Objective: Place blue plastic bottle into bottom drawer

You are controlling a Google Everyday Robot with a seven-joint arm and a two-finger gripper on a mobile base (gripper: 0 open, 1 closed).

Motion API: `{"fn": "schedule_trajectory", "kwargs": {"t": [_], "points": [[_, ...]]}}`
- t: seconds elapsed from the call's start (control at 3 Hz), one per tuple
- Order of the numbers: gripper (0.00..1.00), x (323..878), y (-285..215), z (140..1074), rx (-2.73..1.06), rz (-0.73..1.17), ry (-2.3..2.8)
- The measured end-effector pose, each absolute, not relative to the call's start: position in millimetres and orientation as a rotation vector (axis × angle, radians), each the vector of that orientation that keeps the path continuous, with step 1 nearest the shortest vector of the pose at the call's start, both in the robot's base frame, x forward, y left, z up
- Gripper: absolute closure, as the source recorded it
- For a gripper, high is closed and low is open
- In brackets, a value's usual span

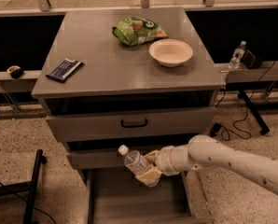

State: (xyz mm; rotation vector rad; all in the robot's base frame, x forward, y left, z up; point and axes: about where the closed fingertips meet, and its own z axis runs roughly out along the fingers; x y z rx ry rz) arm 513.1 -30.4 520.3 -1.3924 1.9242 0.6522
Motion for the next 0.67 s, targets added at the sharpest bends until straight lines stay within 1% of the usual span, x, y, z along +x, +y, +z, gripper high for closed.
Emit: {"fn": "schedule_trajectory", "kwargs": {"t": [0.33, 0.67], "points": [[1.00, 508, -31, 469, -1.319, 0.761, 1.883], [1.00, 498, -26, 444, -1.296, 0.815, 1.888]]}}
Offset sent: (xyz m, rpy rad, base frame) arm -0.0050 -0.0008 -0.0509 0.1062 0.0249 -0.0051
